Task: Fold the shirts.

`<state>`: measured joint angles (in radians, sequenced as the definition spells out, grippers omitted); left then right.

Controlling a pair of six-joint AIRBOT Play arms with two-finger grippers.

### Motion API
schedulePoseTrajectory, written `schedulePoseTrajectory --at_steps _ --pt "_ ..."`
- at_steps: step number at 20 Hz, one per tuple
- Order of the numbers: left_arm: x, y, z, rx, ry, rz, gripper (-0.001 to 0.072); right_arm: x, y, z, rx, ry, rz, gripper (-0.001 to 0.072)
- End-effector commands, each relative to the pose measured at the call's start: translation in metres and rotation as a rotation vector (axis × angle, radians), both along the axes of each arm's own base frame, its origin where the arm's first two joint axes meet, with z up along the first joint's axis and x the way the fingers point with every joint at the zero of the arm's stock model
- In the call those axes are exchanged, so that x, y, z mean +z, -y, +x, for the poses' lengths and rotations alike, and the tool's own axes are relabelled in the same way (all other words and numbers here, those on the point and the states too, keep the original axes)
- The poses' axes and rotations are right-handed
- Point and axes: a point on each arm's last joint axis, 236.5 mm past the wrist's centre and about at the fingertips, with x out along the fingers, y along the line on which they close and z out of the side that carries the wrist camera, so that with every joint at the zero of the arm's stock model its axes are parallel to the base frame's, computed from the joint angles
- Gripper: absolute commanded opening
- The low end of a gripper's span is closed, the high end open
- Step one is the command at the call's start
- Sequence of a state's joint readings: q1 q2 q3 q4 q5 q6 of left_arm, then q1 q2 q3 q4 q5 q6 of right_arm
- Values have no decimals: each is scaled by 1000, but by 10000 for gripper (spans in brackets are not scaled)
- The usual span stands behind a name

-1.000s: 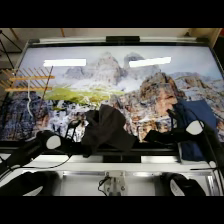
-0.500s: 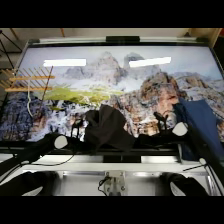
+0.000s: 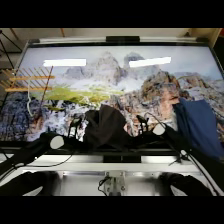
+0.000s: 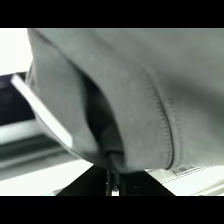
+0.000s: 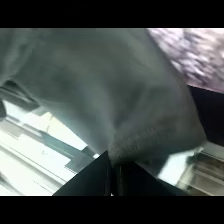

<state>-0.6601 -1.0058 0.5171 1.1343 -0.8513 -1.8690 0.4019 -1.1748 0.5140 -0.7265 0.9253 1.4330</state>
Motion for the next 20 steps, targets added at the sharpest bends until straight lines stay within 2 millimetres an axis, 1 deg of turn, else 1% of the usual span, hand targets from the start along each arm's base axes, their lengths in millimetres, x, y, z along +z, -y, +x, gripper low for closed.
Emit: schedulePoseTrajectory --at_steps 1,2,3,4,5,6,7,8,9,10,11,12,13,14,15,16,17,18,20 --pt "40 -25 27 -99 142 104 38 29 -8 19 66 114 27 83" --pt "67 -43 42 -131 214 180 38 51 -2 32 103 194 13 83" --pt "99 -62 59 -141 291 253 38 81 10 50 129 301 -19 83" --pt "141 -80 77 -123 392 313 38 115 28 71 129 415 -65 83" --pt "187 -92 92 -85 501 332 38 159 51 94 106 562 -125 83" --pt "243 -98 104 -28 630 299 38 213 77 115 56 723 -184 83" --pt "298 -100 109 29 750 231 38 266 98 126 -5 867 -219 83" --pt "360 -102 108 85 889 143 38 333 120 131 -81 1047 -247 83" --pt "418 -106 101 127 1026 56 38 399 139 124 -153 1229 -271 84" --pt "478 -113 89 173 1178 -41 37 456 153 110 -222 1389 -285 83" --pt "526 -121 73 201 1308 -116 38 510 166 88 -295 1545 -294 83" --pt "564 -132 55 206 1429 -157 38 550 175 66 -355 1669 -301 83" --pt "582 -141 41 217 1483 -180 38 582 183 44 -409 1775 -313 83" --pt "591 -148 30 228 1506 -198 38 601 188 26 -442 1843 -316 83" --pt "594 -148 22 225 1511 -225 38 615 190 12 -465 1893 -313 83" --pt "594 -144 17 212 1504 -254 38 624 190 3 -477 1924 -304 83" --pt "594 -139 15 193 1500 -269 38 629 190 -1 -485 1943 -299 83" --pt "592 -135 17 168 1502 -258 38 632 190 -3 -487 1950 -296 83" --pt "587 -130 27 156 1490 -233 39 630 191 1 -487 1945 -304 83"
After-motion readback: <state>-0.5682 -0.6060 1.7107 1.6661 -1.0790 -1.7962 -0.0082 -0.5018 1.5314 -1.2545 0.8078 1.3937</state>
